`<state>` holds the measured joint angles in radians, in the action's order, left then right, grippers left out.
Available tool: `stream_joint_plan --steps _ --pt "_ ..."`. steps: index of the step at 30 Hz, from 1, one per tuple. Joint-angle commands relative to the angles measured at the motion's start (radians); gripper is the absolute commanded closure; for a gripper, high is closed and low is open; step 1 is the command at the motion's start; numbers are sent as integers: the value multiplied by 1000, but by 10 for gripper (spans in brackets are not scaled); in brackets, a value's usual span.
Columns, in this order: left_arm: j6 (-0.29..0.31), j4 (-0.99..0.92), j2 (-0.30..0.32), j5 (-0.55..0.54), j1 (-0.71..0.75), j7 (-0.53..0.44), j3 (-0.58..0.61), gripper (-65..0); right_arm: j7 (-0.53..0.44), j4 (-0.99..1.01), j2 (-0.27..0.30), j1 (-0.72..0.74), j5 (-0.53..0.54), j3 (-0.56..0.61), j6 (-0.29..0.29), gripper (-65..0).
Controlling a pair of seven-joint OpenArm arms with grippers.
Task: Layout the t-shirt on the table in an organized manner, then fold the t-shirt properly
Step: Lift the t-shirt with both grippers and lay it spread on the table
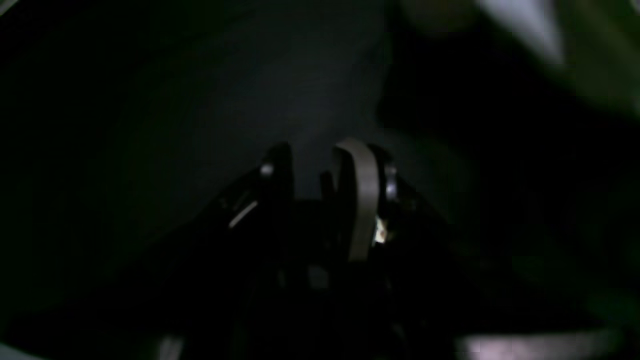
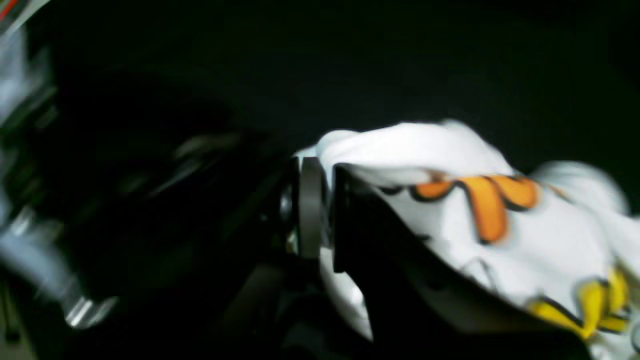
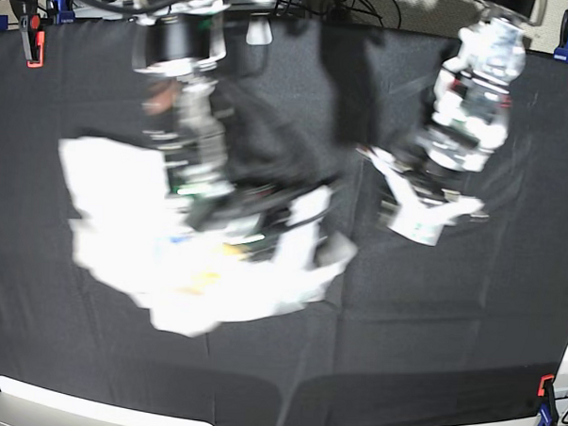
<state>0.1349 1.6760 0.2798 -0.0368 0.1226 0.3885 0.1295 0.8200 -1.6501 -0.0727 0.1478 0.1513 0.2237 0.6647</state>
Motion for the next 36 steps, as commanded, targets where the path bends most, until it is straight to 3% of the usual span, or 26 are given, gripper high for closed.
stream_joint_plan --steps 1,4,7,11,14,19,25,30,36 --pt "1 20 11 -28 6 -28 -51 -164 -19 -19 -2 9 10 34 9 0" --pt "58 20 45 -135 57 -69 -179 -164 -17 -19 -2 -19 7 134 9 0" --pt "76 20 74 -195 91 -76 -276 -164 49 -19 -2 -23 6 185 9 -14" --pt "114 20 89 -268 96 -68 -370 -164 90 -19 -2 -8 29 186 9 -201" --pt "129 20 89 -298 97 -66 -398 -164 94 -19 -2 15 52 170 9 -238" --pt "129 20 89 -298 96 -60 -398 -164 98 -20 -2 76 63 84 8 -238" --pt "129 20 89 -298 96 -60 -398 -164 101 -20 9 143 85 -134 -2 -238" --pt "130 20 89 -298 96 -61 -398 -164 163 -20 100 159 148 -279 -2 -238" --pt "131 20 82 -298 96 -60 -397 -164 198 -17 278 141 150 -415 -25 -238"
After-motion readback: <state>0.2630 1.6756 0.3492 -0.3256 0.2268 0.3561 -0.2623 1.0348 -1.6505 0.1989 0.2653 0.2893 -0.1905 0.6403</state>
